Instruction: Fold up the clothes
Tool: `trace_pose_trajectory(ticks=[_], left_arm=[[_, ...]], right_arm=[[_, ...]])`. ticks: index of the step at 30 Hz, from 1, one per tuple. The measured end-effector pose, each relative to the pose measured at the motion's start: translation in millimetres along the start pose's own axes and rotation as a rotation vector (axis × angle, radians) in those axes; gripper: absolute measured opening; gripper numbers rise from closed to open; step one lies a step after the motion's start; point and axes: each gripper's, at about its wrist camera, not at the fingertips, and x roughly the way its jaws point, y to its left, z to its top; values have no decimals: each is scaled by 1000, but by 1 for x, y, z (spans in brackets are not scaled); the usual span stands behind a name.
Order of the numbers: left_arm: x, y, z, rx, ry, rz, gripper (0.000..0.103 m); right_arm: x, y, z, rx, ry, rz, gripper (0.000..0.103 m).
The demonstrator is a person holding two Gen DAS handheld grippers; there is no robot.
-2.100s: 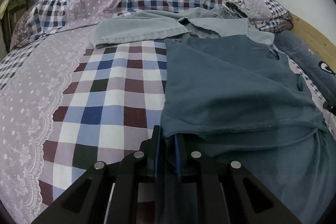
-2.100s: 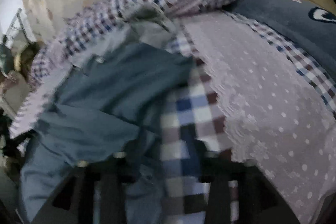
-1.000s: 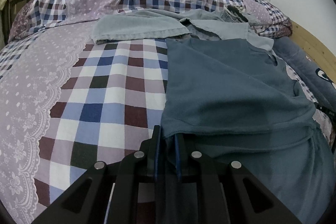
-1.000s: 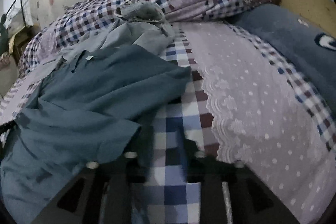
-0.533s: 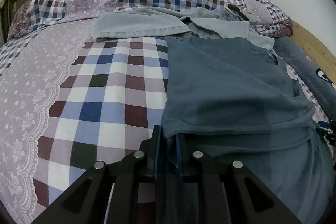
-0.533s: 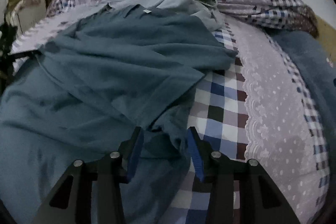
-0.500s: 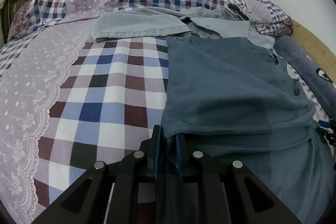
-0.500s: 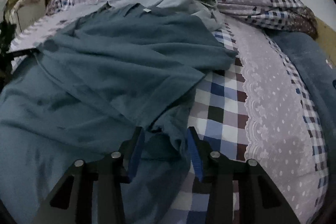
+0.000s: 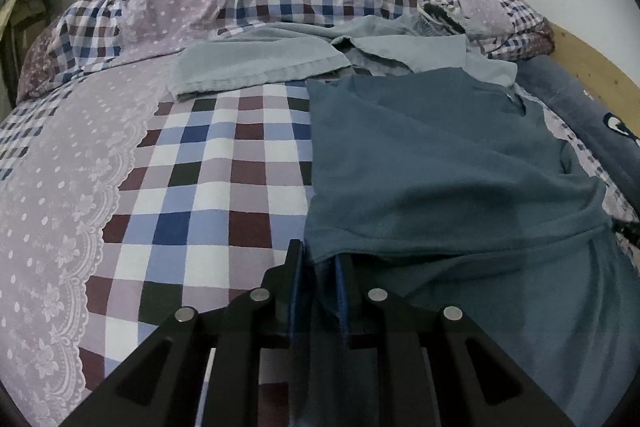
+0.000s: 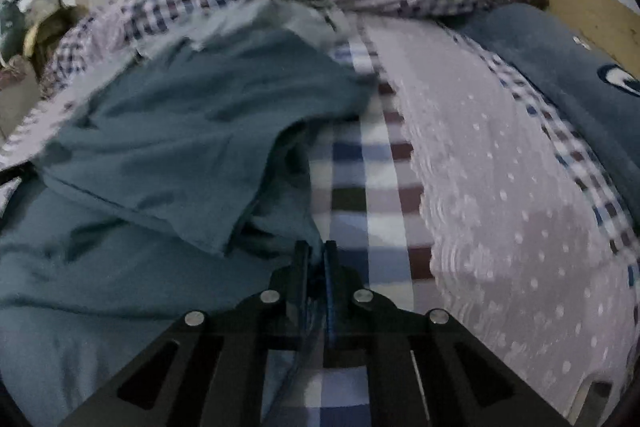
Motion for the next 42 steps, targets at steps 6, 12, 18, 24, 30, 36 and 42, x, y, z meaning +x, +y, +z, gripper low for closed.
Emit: trace_pose_trajectory(ticks=[6, 12, 18, 24, 30, 36, 42], left_arm=[[-4, 1, 1, -9, -17, 11, 27], [-19, 17, -3, -97, -42, 75, 72], [-50, 43, -28, -257, -33, 36, 85], [-92, 43, -79, -273, 17, -9, 85], [-139, 12, -135, -145, 61, 22, 87], [-177, -3, -173, -84, 95, 72, 87], [-212, 20, -195, -279, 76, 30, 87]], right_arm=[[-6, -12, -2, 73, -6, -13, 4], [-9, -21, -6, 155, -8, -27, 51], [-32, -36, -15, 239, -37, -15, 52], [-70, -24, -29, 237, -94, 31, 55], [-109, 11, -65, 209, -134, 117, 56], [-151, 59, -101, 112, -177, 178, 58], [-180, 92, -130, 63, -189, 227, 60]])
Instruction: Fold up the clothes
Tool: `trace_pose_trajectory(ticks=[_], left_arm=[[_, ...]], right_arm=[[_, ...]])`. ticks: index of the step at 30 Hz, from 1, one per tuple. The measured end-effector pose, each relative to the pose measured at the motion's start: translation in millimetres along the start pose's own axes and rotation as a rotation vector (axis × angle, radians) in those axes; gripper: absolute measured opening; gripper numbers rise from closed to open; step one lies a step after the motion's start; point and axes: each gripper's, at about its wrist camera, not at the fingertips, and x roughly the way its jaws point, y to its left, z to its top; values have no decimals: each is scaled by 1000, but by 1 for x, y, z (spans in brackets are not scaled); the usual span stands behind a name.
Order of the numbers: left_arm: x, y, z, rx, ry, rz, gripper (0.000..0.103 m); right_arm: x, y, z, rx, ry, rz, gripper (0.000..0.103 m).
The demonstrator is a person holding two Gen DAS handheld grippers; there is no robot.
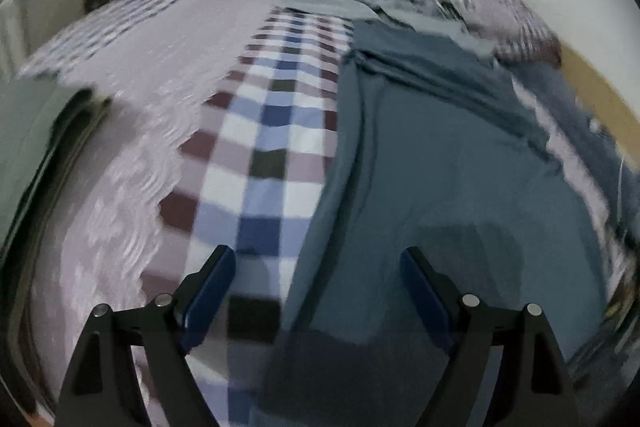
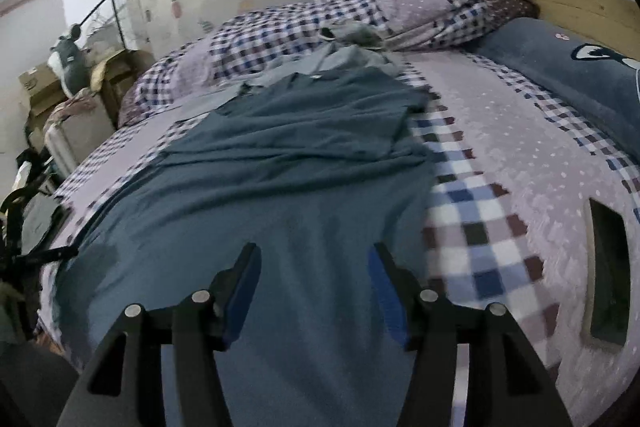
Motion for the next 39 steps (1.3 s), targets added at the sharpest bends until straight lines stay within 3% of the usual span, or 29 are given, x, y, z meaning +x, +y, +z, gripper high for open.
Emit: trace_pose_trajectory(ticks=[5, 11, 14, 23, 32, 39], left_arm=[[-25, 28, -22, -185, -12, -34, 87], [-39, 35, -53, -241, 1, -32, 87], [-37, 40, -70, -275, 58, -16, 87], [-41, 58, -102, -419, 62, -170, 87], [-41, 61, -105, -432, 73, -218, 87], [-44, 69, -113, -471, 77, -266, 87]], right_arm=[[-13, 25, -12, -32, -10, 59, 62], [-17, 52, -21, -72, -4, 111, 65], [-17, 66, -24, -100, 3, 132, 67], [-14, 105, -34, -171, 25, 179, 71], [-10, 137, -45, -259, 44, 87, 74], [-10, 148, -52, -300, 49, 69, 79]])
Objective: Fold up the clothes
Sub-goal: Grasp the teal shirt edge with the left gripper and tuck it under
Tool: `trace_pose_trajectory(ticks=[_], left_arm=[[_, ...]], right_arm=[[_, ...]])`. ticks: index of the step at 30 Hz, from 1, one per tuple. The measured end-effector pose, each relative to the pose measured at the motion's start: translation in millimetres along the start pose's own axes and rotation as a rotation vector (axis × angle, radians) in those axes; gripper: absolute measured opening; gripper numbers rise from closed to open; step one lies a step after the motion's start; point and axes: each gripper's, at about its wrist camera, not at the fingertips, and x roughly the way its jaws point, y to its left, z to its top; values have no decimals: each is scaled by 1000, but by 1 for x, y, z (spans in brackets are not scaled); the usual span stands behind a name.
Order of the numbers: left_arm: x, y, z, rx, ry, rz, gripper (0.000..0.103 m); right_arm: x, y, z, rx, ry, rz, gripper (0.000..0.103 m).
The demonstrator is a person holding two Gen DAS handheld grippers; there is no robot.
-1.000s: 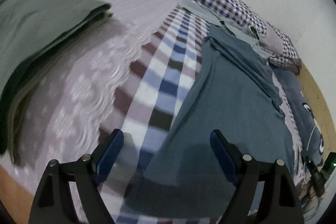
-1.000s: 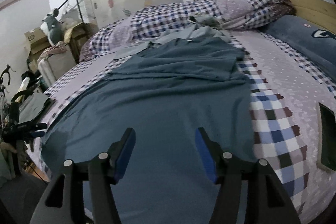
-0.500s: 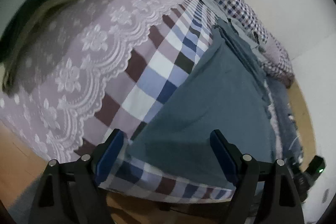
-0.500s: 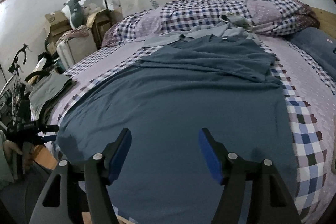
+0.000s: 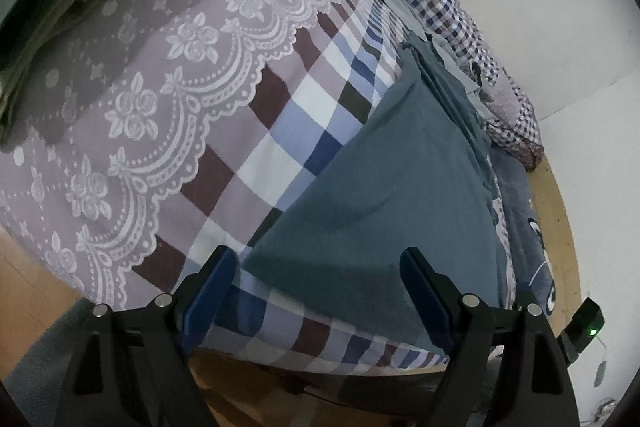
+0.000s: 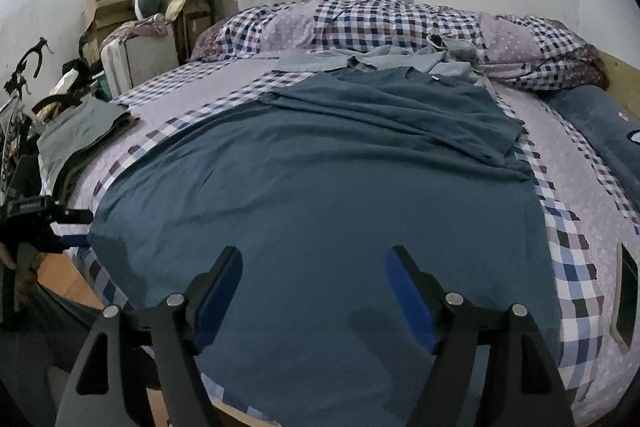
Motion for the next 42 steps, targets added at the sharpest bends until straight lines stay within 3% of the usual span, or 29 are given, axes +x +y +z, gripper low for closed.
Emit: trace_pose_trajectory(ticks=[9, 12, 17, 22, 23, 29, 33, 34, 37, 38, 42], left_arm=[[1, 10, -11, -126, -24, -148, 87], [1, 15, -9, -178, -30, -235, 87], [-5, 11, -5, -180, -58, -364, 87], [-5, 8, 0, -164, -71, -447, 87], [-7, 10, 0, -164, -73, -450, 87], [-6, 26, -1, -212, -59, -306, 86], [-3, 22, 2, -195, -60, -289, 84], [-2, 22, 2, -197, -61, -289, 80], [-7, 24, 1, -206, -59, -291, 43], [-6, 24, 1, -207, -57, -294, 37], [-13, 27, -6, -211, -65, -327, 36]], right_arm=[[0, 22, -3, -34, 4, 25, 79], [-1, 36, -4, -74, -3, 46, 80], [-3, 65, -7, -164, -30, 74, 80], [1, 93, -11, -252, -47, 107, 81], [2, 101, -13, -273, -43, 112, 81], [14, 130, -24, -350, -15, 132, 81], [20, 144, -27, -374, -12, 144, 81], [22, 147, -27, -378, -14, 143, 81], [23, 156, -28, -395, -29, 142, 81], [24, 160, -29, -404, -35, 144, 81], [26, 181, -30, -445, -72, 151, 81]])
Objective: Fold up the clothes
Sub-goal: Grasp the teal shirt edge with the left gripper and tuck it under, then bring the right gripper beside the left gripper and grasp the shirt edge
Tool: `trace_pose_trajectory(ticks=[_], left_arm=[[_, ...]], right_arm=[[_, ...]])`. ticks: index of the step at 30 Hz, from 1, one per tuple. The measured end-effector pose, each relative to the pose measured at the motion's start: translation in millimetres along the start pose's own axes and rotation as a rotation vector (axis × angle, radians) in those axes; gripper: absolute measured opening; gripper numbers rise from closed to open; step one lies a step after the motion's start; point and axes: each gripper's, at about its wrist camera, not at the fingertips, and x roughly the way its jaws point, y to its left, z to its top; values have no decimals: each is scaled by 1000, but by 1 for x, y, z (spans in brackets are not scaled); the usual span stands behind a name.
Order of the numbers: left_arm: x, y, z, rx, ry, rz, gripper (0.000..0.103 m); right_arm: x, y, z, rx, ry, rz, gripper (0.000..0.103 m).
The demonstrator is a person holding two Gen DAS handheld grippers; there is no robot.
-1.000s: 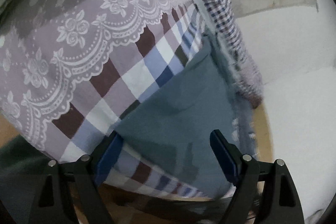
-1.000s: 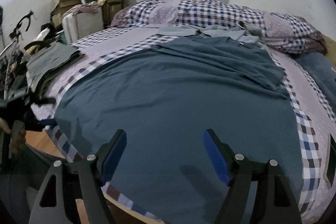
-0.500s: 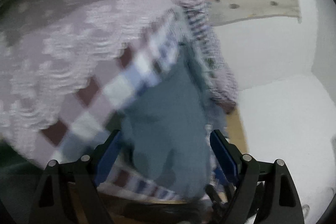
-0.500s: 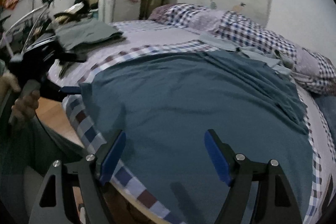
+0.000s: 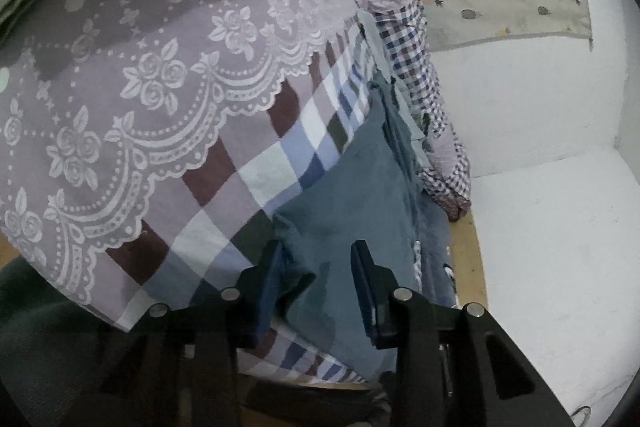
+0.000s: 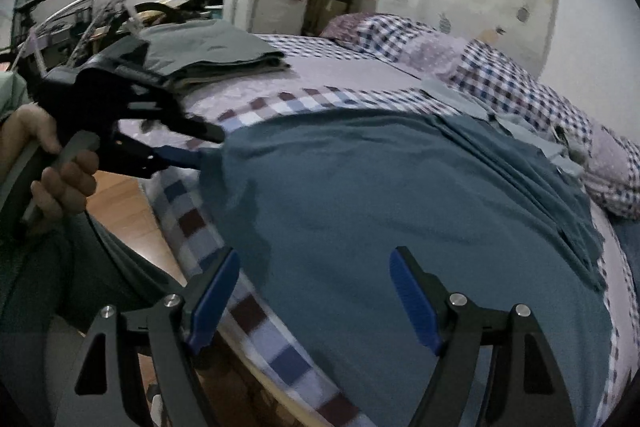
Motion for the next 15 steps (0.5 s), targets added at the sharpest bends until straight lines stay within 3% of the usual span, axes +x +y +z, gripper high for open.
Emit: trace_pose_trajectory(ticks=[4, 9, 15], left_arm=[[-4, -2, 1, -5, -16, -39, 15], [0, -3, 4, -6, -7, -34, 13], [-3, 7, 6, -34, -15, 58, 14]], right_arm=[[8, 23, 9, -52, -40, 11, 81], [27, 52, 17, -122, -66, 62, 80], [54, 75, 23, -131, -60, 64, 80]])
